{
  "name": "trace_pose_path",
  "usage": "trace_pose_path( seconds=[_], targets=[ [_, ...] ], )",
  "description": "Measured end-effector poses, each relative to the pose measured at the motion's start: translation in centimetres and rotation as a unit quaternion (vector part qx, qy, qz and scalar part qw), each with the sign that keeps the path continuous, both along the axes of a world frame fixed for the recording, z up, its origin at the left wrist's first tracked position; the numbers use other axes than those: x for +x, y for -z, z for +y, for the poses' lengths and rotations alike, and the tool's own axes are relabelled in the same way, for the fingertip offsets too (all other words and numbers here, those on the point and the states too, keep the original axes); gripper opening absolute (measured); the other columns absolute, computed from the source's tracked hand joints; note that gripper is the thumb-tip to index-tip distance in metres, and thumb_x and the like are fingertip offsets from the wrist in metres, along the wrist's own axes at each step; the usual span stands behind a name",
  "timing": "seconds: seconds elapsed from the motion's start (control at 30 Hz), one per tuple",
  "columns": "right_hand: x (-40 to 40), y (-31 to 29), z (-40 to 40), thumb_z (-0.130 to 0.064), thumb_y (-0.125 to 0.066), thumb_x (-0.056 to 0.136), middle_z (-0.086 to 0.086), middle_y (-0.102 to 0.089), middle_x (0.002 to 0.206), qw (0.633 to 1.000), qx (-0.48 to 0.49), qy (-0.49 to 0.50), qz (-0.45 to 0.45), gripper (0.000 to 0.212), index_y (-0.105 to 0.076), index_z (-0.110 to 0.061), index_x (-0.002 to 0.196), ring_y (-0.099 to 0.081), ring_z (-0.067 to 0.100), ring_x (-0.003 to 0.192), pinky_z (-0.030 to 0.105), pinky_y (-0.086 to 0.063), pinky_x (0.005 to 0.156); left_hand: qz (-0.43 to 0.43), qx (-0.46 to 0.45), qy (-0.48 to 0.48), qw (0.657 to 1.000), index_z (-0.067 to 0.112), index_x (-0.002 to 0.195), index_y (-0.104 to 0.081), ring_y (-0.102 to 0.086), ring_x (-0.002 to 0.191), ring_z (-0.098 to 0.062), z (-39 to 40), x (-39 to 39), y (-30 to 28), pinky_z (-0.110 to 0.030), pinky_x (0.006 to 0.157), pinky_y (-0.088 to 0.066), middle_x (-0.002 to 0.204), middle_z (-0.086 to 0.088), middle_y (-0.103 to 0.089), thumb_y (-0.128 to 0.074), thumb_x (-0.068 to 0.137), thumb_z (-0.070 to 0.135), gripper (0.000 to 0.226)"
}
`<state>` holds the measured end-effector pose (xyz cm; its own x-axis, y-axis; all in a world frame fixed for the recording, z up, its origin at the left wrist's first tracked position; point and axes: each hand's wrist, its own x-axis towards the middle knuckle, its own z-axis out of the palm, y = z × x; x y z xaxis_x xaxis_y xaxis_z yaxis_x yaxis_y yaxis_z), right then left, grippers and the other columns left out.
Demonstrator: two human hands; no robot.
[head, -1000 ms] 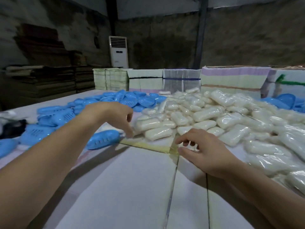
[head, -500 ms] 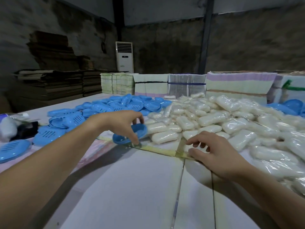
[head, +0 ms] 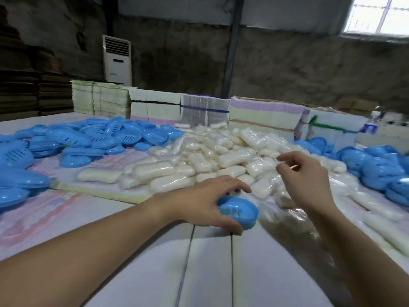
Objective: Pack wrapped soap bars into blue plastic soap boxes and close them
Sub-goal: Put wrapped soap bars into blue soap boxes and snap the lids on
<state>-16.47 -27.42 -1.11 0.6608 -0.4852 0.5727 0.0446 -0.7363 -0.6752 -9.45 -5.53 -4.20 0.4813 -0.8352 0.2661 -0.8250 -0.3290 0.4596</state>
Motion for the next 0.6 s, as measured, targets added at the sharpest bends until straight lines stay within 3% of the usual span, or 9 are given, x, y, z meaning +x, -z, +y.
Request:
trace_pose_path(
  seconds=[0.07,0.13,0.23,0.3,0.4,0.47,0.6],
  targets=[
    [0.5,0.4,-0.8,-0.027,-0.061,0.082,-0.004,-0.066,0.101,0.995,-0.059,0.022,0.076,0.03,-0.065,-0.03,0.112,-0.056,0.025,0.104,0.041,-0.048,0.089,-0.008,-0.029,0.007,1.0,0.051,0.133,-0.043,-0.046,0.118,0.011,0.6,0.1,0.7,-0.007,0.097,-0.037,0.125,0.029,-0.048,-0.079,0.072,0.062,0.072],
    [0.8,0.8,-1.0,-0.031,-0.062,0.08,-0.001,-0.066,0.106,0.978,-0.128,0.032,0.16,0.042,-0.06,-0.032,0.123,-0.048,0.03,0.111,0.04,-0.044,0.088,0.006,-0.035,-0.002,0.999,0.052,0.132,-0.043,-0.047,0.118,0.012,1.6,0.4,0.8,-0.004,0.093,-0.039,0.124,0.033,-0.048,-0.078,0.068,0.066,0.074],
    [1.1,1.5,-0.7,-0.033,-0.06,0.08,-0.001,-0.063,0.114,0.949,-0.204,0.032,0.24,0.049,-0.054,-0.04,0.127,-0.038,0.029,0.111,0.039,-0.039,0.089,0.007,-0.018,-0.024,1.0,0.05,0.133,-0.046,-0.052,0.113,0.004,2.3,1.0,0.6,-0.012,0.088,-0.046,0.119,0.028,-0.052,-0.076,0.067,0.065,0.074],
    [1.3,1.6,-0.2,-0.025,-0.059,0.079,-0.003,-0.056,0.126,0.927,-0.27,0.038,0.257,0.052,-0.053,-0.041,0.128,-0.035,0.028,0.115,0.039,-0.039,0.09,0.007,-0.022,-0.037,0.999,0.046,0.133,-0.047,-0.055,0.109,-0.001,2.0,1.1,0.8,-0.02,0.089,-0.049,0.116,0.02,-0.055,-0.08,0.071,0.059,0.071],
    [1.4,1.7,0.8,-0.017,-0.062,0.077,-0.012,-0.05,0.134,0.884,-0.361,0.021,0.295,0.06,-0.051,-0.042,0.13,-0.033,0.022,0.119,0.036,-0.031,0.079,0.027,-0.055,-0.048,0.997,0.045,0.126,-0.049,-0.058,0.103,-0.004,1.5,1.0,1.3,-0.013,0.083,-0.047,0.11,0.015,-0.058,-0.085,0.073,0.05,0.064],
    [1.7,1.4,1.2,-0.017,-0.062,0.078,-0.012,-0.054,0.131,0.86,-0.4,0.008,0.318,0.059,-0.05,-0.042,0.131,-0.035,0.023,0.12,0.04,-0.03,0.081,0.051,-0.065,-0.049,0.995,0.044,0.124,-0.049,-0.059,0.101,-0.003,1.3,1.2,1.6,-0.009,0.079,-0.046,0.109,0.013,-0.058,-0.086,0.073,0.048,0.064],
    [2.4,1.0,1.9,-0.025,-0.061,0.083,-0.009,-0.064,0.116,0.79,-0.541,0.014,0.289,0.037,-0.055,-0.034,0.119,-0.039,0.024,0.117,0.044,-0.032,0.089,0.065,-0.062,-0.052,0.995,0.046,0.125,-0.049,-0.058,0.098,0.0,1.1,1.5,1.7,-0.013,0.08,-0.049,0.108,0.015,-0.057,-0.085,0.068,0.057,0.068]
  ],
)
